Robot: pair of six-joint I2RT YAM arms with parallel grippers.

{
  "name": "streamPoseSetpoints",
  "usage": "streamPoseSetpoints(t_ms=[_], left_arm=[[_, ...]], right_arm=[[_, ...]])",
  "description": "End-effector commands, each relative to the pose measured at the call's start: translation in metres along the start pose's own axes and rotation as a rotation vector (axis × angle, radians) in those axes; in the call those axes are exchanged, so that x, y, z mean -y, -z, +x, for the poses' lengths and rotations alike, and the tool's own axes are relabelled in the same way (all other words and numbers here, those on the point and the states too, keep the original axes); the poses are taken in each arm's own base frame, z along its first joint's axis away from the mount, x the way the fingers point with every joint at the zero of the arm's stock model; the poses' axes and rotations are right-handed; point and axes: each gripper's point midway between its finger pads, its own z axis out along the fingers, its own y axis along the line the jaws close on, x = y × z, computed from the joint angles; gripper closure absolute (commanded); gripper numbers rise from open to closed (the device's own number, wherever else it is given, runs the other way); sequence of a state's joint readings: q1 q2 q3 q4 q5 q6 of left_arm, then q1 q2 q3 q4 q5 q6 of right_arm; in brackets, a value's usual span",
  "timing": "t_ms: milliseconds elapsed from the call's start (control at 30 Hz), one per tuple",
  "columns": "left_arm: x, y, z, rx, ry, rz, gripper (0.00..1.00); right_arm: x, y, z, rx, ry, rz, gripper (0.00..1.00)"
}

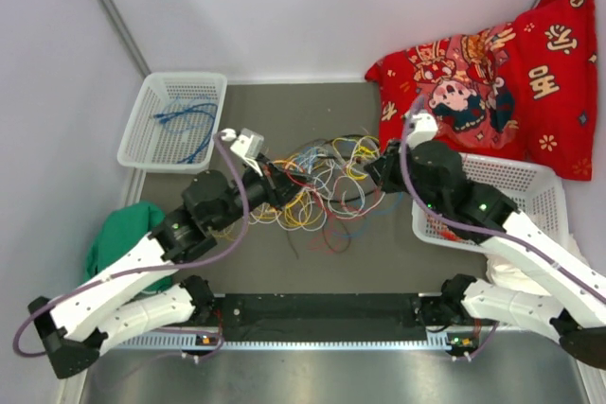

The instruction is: Untangle the cables

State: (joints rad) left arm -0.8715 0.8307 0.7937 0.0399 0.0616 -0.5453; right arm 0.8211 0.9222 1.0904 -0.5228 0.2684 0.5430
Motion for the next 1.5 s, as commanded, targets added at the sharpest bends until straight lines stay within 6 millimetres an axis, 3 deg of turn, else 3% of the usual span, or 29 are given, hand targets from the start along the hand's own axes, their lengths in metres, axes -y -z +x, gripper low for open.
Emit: streamPoseSetpoints(t_ms=[0, 33, 67, 167, 267, 367, 500, 633, 1000, 1100, 1200, 1233, 1267, 1333, 1367, 1400, 1433, 1467], left_arm=[[-0.031, 0.027, 0.005, -0.133, -0.086, -0.214, 1.00], [-0.029, 0.027, 0.001, -0.125, -0.088, -0.212, 1.00], [-0.028, 0.027, 0.001, -0.124, -0.085, -0.211, 1.00], [-0.028, 0.022, 0.005, -0.128, -0.078, -0.196, 1.00], [-0.031, 0.017, 0.014, -0.149, -0.077, -0.196, 1.00], [-0.033, 0.013, 0.019, -0.156, -0.085, -0.187, 1.00], [-0.032, 0.009, 0.021, -0.155, -0.085, -0.170, 1.00], [-0.026, 0.005, 0.024, -0.165, -0.080, -0.135, 1.00], [-0.023, 0.003, 0.028, -0.166, -0.063, -0.107, 1.00], [-0.023, 0.004, 0.030, -0.167, -0.057, -0.106, 1.00], [-0.023, 0.003, 0.030, -0.164, -0.052, -0.105, 1.00], [-0.024, 0.003, 0.031, -0.165, -0.054, -0.106, 1.00], [-0.025, 0.003, 0.032, -0.167, -0.054, -0.109, 1.00], [-0.029, 0.004, 0.031, -0.162, -0.048, -0.140, 0.99], [-0.046, 0.008, 0.030, -0.159, -0.051, -0.231, 0.89], [-0.054, 0.011, 0.026, -0.151, -0.052, -0.291, 0.56], [-0.063, 0.014, 0.026, -0.151, -0.049, -0.347, 0.14], [-0.082, 0.024, 0.027, -0.157, -0.070, -0.460, 0.01]], right_arm=[[0.011, -0.020, 0.027, -0.080, 0.029, 0.041, 0.78], [0.008, -0.024, 0.033, -0.109, 0.039, 0.025, 0.69], [0.003, -0.026, 0.041, -0.146, 0.044, -0.003, 0.47], [-0.005, -0.020, 0.033, -0.132, 0.034, -0.036, 0.19], [-0.018, -0.002, 0.002, -0.031, 0.017, -0.099, 0.08], [-0.040, 0.014, -0.022, 0.033, 0.002, -0.205, 0.08], [-0.067, 0.020, -0.035, 0.070, -0.025, -0.337, 0.16], [-0.084, 0.012, -0.029, 0.032, -0.037, -0.412, 0.29], [-0.126, -0.016, -0.011, -0.087, -0.079, -0.588, 0.31], [-0.131, -0.025, -0.005, -0.131, -0.073, -0.596, 0.42], [-0.133, -0.031, -0.001, -0.146, -0.068, -0.593, 0.66], [-0.130, -0.033, -0.002, -0.138, -0.069, -0.567, 0.84], [-0.128, -0.032, -0.006, -0.122, -0.066, -0.557, 0.92], [-0.121, -0.026, -0.019, -0.070, -0.051, -0.518, 1.00], [-0.120, -0.022, -0.024, -0.049, -0.039, -0.511, 1.00], [-0.120, -0.017, -0.033, -0.022, -0.015, -0.505, 1.00], [-0.113, -0.013, -0.038, -0.009, -0.002, -0.471, 1.00], [-0.110, -0.009, -0.042, 0.001, 0.012, -0.455, 1.00]])
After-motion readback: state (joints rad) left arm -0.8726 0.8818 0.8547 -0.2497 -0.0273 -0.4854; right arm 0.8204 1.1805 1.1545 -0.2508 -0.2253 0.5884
